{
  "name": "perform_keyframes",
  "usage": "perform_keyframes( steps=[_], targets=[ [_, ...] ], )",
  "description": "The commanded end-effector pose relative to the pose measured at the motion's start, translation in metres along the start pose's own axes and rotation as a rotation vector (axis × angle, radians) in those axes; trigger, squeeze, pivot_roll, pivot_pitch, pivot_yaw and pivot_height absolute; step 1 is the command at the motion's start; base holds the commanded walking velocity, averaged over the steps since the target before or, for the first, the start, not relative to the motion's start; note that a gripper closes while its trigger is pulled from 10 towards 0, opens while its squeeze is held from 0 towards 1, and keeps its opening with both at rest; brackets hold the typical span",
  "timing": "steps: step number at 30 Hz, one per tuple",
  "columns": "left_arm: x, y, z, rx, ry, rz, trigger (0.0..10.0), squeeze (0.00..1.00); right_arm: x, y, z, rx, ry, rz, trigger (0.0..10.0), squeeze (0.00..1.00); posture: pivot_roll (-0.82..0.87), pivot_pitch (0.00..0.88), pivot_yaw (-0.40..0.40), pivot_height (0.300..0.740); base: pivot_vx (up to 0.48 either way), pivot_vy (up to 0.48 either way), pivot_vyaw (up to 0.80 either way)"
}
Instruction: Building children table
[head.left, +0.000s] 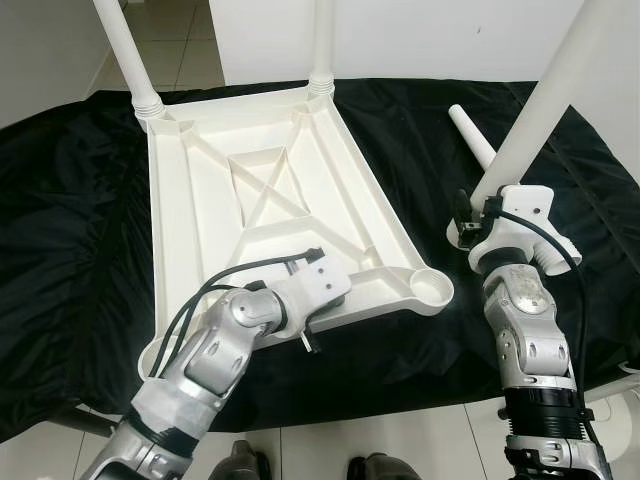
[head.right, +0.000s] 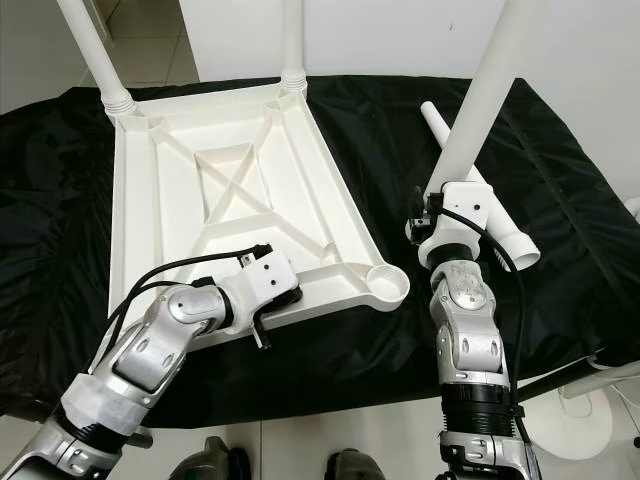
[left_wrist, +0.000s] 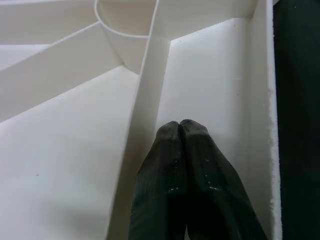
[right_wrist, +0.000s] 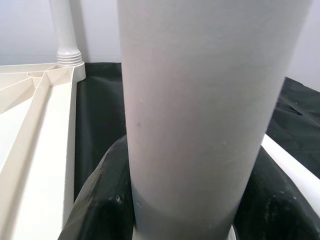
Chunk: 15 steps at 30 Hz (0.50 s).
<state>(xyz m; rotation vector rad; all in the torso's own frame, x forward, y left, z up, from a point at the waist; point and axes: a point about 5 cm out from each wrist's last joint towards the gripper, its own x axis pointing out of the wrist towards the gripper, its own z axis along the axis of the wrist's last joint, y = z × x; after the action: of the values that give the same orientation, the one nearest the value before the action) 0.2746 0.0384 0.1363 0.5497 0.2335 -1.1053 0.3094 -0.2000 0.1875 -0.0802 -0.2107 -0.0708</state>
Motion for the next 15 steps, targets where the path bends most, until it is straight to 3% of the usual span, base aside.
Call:
perform_keyframes(
  steps=[1,4,5,10,15],
  targets=[
    [0.012,-0.001,-0.006,-0.020,0.052,0.109,10.0,0.00,0.001,0.001,0.002,0.001,-0.006,0.002,10.0,0.00,-0.11,0.087,0.014,0.740,0.000,0.000,0.00],
    [0.015,-0.001,-0.004,-0.020,0.053,0.117,10.0,0.00,0.001,0.002,0.002,0.002,-0.006,0.003,10.0,0.00,-0.11,0.087,0.014,0.740,0.000,0.000,0.00],
    [0.025,0.006,0.006,-0.030,0.045,0.186,10.0,0.00,0.001,0.002,0.002,0.003,-0.006,0.000,10.0,0.00,-0.11,0.087,0.018,0.740,0.000,0.000,0.00],
    [0.035,0.015,0.019,-0.052,0.031,0.258,10.0,0.00,0.001,0.002,0.002,0.002,-0.006,-0.003,10.0,0.00,-0.12,0.086,0.026,0.740,0.000,0.000,0.00],
    [0.040,0.016,0.031,-0.060,0.014,0.279,10.0,0.00,0.000,0.002,0.001,-0.002,-0.006,-0.009,10.0,0.00,-0.12,0.086,0.033,0.740,0.000,0.000,0.00]
  ],
)
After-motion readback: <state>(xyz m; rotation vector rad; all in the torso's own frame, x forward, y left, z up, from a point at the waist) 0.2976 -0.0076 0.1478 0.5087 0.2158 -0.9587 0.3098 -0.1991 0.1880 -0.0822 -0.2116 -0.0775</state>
